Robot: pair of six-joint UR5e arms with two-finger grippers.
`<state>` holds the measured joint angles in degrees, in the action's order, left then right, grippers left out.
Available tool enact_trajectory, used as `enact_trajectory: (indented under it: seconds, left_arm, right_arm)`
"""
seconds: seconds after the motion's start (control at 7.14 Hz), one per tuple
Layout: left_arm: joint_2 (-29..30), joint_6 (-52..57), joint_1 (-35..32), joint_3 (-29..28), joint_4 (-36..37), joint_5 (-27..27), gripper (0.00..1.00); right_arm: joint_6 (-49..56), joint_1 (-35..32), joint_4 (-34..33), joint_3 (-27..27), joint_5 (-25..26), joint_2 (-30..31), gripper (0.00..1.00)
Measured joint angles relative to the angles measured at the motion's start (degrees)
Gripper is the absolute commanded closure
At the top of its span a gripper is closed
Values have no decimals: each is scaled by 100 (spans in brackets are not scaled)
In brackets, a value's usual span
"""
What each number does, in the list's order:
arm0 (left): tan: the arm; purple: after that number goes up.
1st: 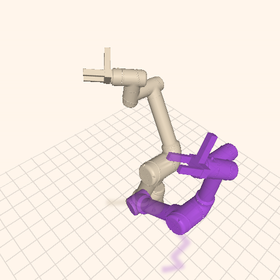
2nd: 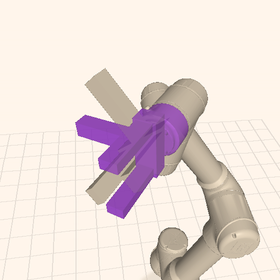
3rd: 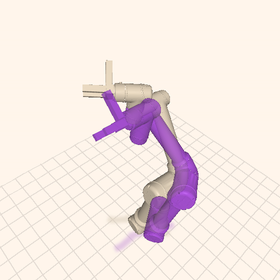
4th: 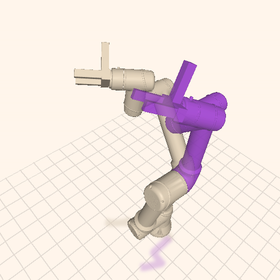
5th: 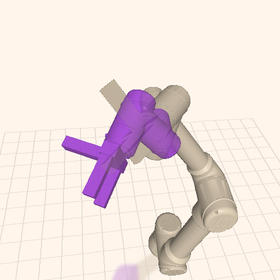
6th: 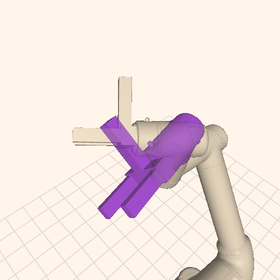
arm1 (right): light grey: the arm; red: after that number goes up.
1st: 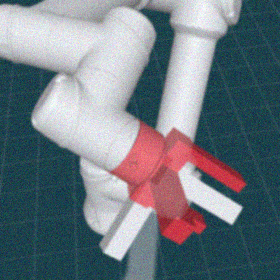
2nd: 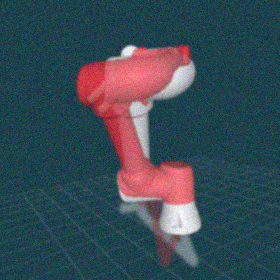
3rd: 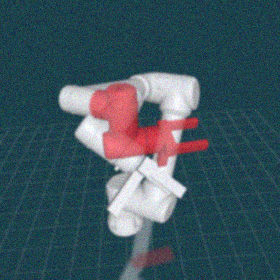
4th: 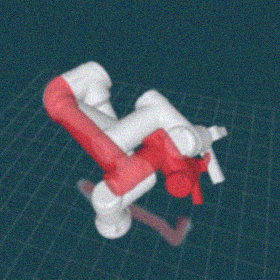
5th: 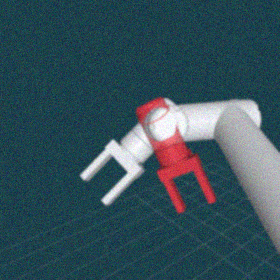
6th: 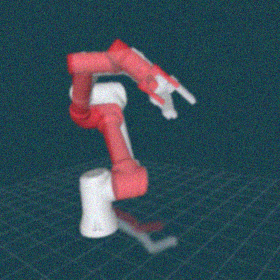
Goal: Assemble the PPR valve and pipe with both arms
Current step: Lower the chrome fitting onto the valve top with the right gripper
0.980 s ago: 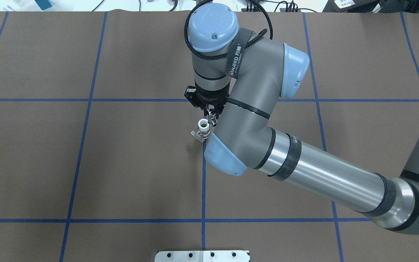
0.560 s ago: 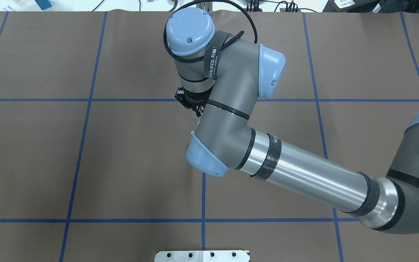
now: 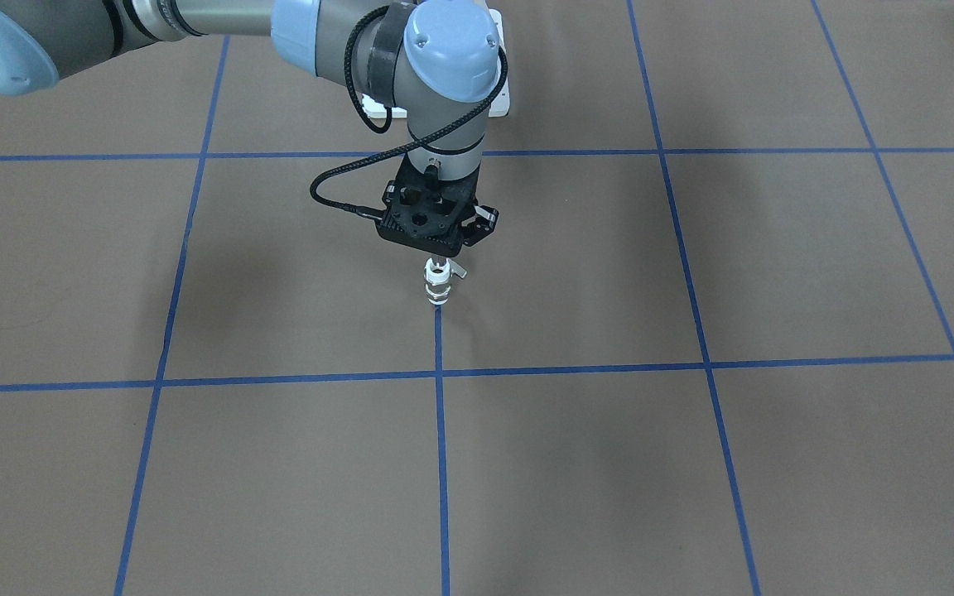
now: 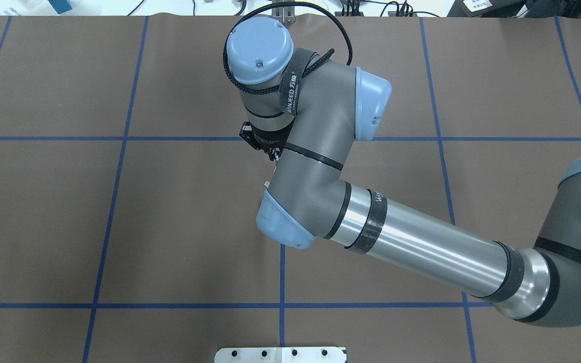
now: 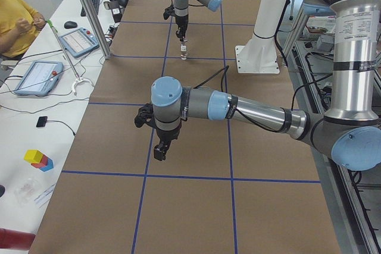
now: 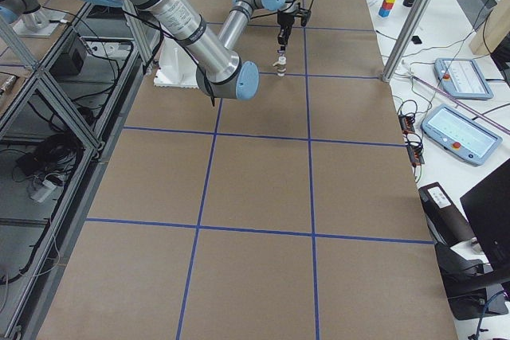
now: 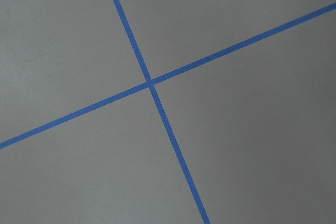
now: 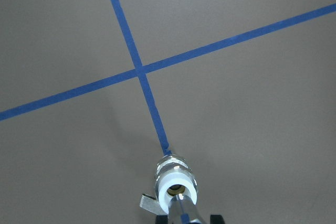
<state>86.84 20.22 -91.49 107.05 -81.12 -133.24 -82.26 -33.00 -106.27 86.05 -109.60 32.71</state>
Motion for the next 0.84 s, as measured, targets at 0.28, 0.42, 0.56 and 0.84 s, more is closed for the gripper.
enact_trajectory:
  seconds: [0.28,0.42,0.56,0.84]
  left_arm:
    - [0,0,0,-1,0,0,0]
    - [0,0,0,-3,0,0,0]
    - [0,0,0,-4,0,0,0]
    - [0,0,0,-3,0,0,0]
  right_arm:
    - [2,62,83,0,91,45,100]
    - [5,91,93,0,156,69,100]
    - [7,108,96,0,208,89,100]
    - [9,122,98,0,282,99,100]
